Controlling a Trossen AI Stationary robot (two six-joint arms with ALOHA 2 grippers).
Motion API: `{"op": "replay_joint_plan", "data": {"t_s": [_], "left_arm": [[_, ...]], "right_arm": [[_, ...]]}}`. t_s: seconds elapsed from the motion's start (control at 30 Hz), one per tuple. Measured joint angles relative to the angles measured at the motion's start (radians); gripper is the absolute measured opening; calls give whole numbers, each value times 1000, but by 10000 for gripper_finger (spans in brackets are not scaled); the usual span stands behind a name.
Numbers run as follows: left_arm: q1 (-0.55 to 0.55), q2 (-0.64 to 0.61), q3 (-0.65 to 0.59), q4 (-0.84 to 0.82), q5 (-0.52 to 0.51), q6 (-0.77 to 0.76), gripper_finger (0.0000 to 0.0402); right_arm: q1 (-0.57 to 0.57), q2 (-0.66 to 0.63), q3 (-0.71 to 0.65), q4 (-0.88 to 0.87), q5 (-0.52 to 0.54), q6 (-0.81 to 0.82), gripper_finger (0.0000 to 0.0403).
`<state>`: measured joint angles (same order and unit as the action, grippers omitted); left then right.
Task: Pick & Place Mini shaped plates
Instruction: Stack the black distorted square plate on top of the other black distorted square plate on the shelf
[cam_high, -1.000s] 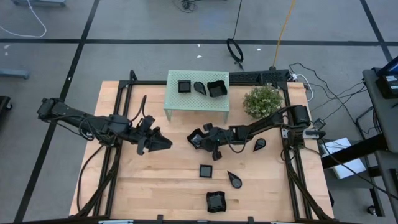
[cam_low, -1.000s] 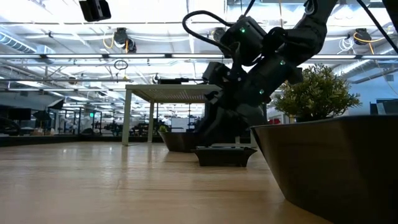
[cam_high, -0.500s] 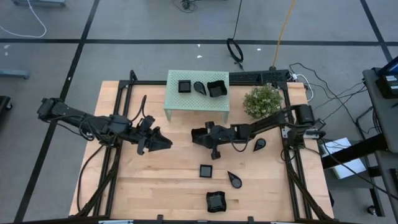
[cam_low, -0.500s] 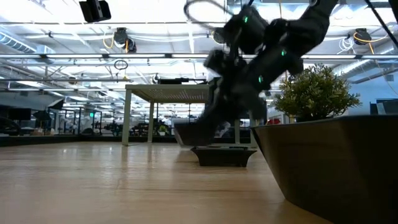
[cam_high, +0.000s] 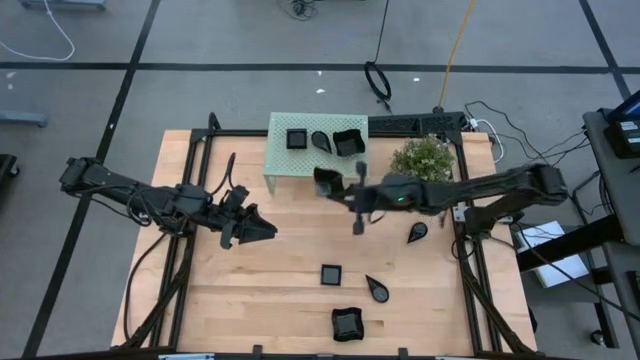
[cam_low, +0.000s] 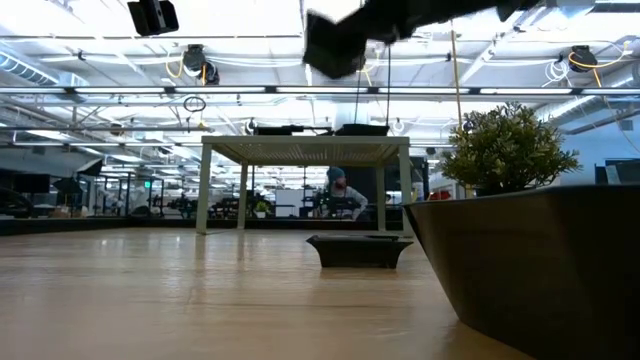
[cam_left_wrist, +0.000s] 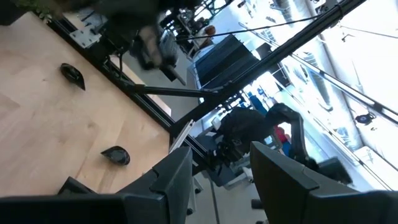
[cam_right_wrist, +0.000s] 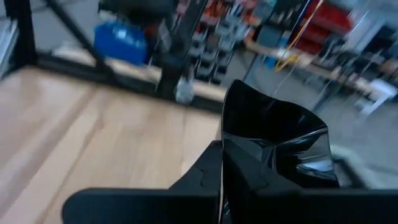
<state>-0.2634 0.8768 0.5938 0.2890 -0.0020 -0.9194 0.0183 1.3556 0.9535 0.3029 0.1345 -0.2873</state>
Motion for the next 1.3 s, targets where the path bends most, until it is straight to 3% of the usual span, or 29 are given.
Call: {"op": "replay_joint_plan", "data": {"t_s": [0.33, 0.53, 0.73, 0.87, 0.97, 1.3], "left_arm": [[0, 0, 0, 0, 0, 0, 166], [0, 0, 0, 0, 0, -1, 166], [0, 0, 0, 0, 0, -1, 166], [0, 0, 0, -1, 0, 0, 166], [0, 0, 0, -1, 0, -1, 166], [0, 0, 0, 0, 0, -3, 166]], "right_arm": [[-211, -114, 0, -145, -22, -210, 0], [-370, -110, 0, -228, -178, -372, 0], [-500, -106, 0, -246, -318, -413, 0], [-537, -87, -1, -263, -333, -439, 0], [-544, -61, 0, -272, -405, -441, 0], [-543, -30, -1, -227, -398, -538, 0]]}}
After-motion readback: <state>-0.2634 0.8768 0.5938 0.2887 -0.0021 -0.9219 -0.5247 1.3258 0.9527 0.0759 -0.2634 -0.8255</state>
